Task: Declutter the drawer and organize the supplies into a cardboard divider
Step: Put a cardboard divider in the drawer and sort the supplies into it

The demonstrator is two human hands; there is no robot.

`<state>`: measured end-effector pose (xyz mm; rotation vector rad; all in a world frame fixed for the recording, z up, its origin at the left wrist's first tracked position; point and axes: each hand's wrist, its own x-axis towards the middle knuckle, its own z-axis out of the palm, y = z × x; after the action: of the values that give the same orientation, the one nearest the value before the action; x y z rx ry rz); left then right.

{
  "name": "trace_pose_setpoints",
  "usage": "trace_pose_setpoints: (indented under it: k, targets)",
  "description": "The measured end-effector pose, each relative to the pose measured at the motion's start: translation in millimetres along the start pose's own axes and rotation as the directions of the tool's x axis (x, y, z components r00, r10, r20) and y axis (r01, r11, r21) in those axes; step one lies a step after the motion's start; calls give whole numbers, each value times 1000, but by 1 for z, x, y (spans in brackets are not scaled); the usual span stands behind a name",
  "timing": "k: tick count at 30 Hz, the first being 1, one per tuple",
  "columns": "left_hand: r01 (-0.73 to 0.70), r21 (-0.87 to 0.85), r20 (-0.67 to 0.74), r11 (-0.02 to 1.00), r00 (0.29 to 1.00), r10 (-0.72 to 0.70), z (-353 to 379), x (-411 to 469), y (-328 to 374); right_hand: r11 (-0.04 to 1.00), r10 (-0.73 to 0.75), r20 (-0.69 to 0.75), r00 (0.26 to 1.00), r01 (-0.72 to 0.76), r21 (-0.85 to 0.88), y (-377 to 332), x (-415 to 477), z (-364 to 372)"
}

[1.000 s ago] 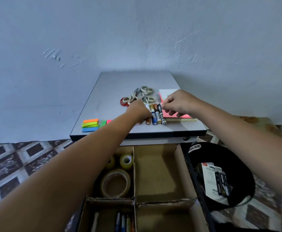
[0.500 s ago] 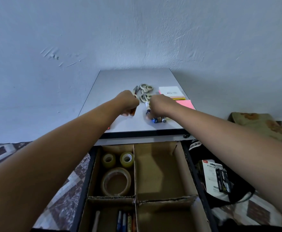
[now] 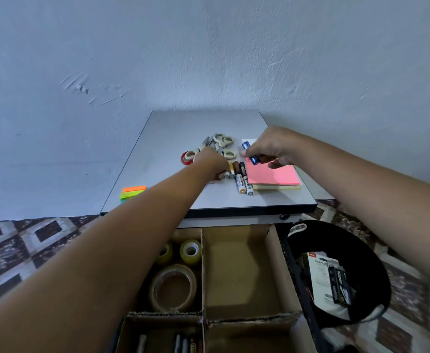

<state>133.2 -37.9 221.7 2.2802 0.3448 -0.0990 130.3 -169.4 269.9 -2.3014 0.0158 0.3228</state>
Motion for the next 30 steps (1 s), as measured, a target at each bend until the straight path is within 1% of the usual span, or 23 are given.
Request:
trace_pose_setpoints:
  k: [2,5,7,9,10,12,13,14,15,20,22,25,26,28,30]
  targets:
    - [8,40,9,999,1000,-8,1,3,1,1000,14,-1,1000,-14,-7,2,4,0]
    - [46,45,44,998,998,-48,-3,4,4,999,10,6,1000,-10,-40,0,10,7]
    - [65,74,82,995,994,-71,-7,3,6,993,-13,11,1000,15,-114,-3,14,15]
    - [83,90,129,992,987,-94,-11,2,5,970,-61,11,998,62,-235,-7,17,22]
    - [90,87,140,992,985,-101,-14,2,4,942,-92,7,996,89,-323,-8,18,26]
    - [94,70,138,993,985,-103,-21,3,-2,843,-177,-16,984,144,-518,-14,19,35]
    - [93,56,134,994,986,-100,-25,2,-5,788,-227,-19,974,172,-591,-16,20,39]
    - [95,43,139,995,985,-100,-28,2,-9,756,-254,-22,967,184,-629,-19,23,44]
    - [101,24,144,995,984,-104,-32,1,-12,740,-259,-25,965,182,-647,-20,29,48]
    - [113,-50,137,992,985,-105,-47,-4,-22,731,-176,-33,984,108,-674,-30,37,60]
    - [109,-66,129,992,987,-100,-52,-8,-24,686,-165,-18,986,102,-720,-33,34,60]
    - [95,-101,101,990,991,-84,-56,-13,-25,613,-180,23,983,130,-779,-33,29,62]
    - [87,-114,96,990,992,-76,-57,-16,-25,604,-186,29,982,138,-785,-33,26,63]
    - [75,-141,96,987,993,-62,-58,-20,-26,619,-192,24,981,140,-772,-33,24,62]
    - [74,-184,95,980,994,-57,-61,-27,-27,730,-200,-21,980,135,-670,-32,23,59]
